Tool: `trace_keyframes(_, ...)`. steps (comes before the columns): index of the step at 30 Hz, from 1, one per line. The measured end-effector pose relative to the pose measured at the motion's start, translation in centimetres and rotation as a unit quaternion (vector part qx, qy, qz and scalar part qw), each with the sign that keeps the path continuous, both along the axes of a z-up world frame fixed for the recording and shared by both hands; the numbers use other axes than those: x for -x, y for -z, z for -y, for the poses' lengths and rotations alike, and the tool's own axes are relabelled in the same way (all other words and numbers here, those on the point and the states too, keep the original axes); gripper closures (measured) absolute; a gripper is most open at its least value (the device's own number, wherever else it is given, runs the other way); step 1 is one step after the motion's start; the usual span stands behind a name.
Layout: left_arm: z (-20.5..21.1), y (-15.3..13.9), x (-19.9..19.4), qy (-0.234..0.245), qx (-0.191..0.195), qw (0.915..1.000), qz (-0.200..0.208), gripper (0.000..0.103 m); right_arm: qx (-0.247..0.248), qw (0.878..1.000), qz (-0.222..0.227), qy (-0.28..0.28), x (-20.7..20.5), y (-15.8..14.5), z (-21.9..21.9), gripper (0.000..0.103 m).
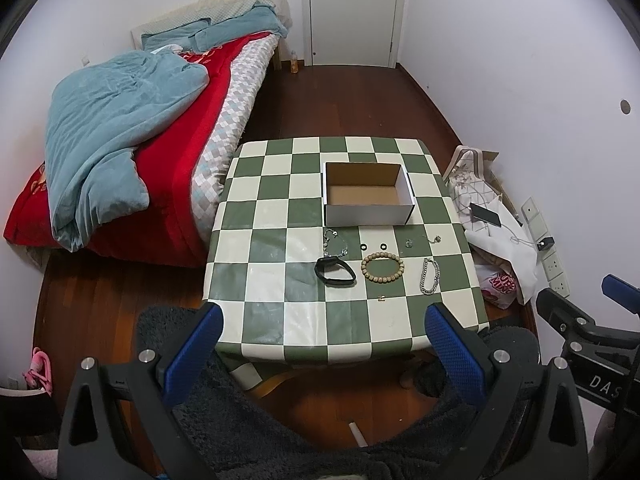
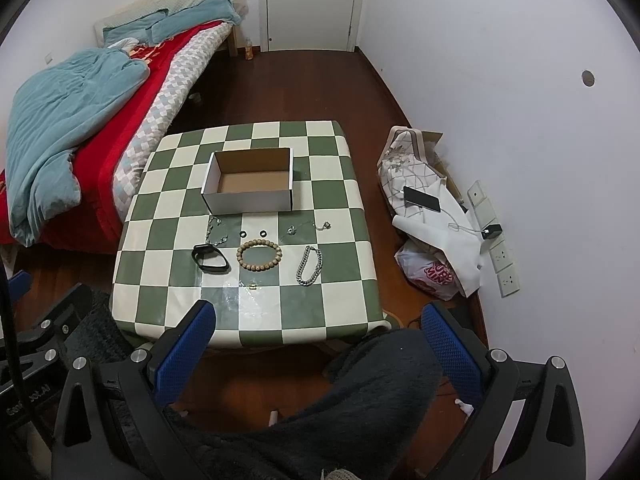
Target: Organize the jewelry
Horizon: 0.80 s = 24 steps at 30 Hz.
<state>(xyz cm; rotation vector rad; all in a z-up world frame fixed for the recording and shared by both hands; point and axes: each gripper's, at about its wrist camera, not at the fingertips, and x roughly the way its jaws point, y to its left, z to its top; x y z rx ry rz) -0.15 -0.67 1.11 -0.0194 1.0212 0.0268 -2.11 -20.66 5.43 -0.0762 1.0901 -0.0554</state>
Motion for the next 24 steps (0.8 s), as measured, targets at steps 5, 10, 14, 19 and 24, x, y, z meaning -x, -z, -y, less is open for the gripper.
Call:
trace_keyframes(5,0.03,-0.07,-0.06,0.0,0.001,1.0,0.0,0.0,0.001,1.0,0.001,0.001,0.19,-0.18,0.16,0.0)
trace_keyframes(10,0.1,-0.27,-0.17,-0.001,0.002,1.0,0.001,0.0,0.001,1.0,0.001,0.001,0.2,-0.2,0.23,0.0)
trace_keyframes(14,0.06,-0.26,-0.13,0.0,0.003,1.0,0.002,0.0,0.001,1.0,0.002,0.002,0.22,-0.19,0.17,0.0)
trace_keyframes(19,0.16,-0.3,-0.26,0.0,0.003,1.0,0.001,0.0,0.0,1.0,0.002,0.001,0.17,-0.24,0.29,0.0)
trace_keyframes(24,0.21,-0.29,-0.23,-0.002,0.003,1.0,0.002,0.0,0.002,1.0,0.003,0.001,0.2,-0.31,0.34,0.0)
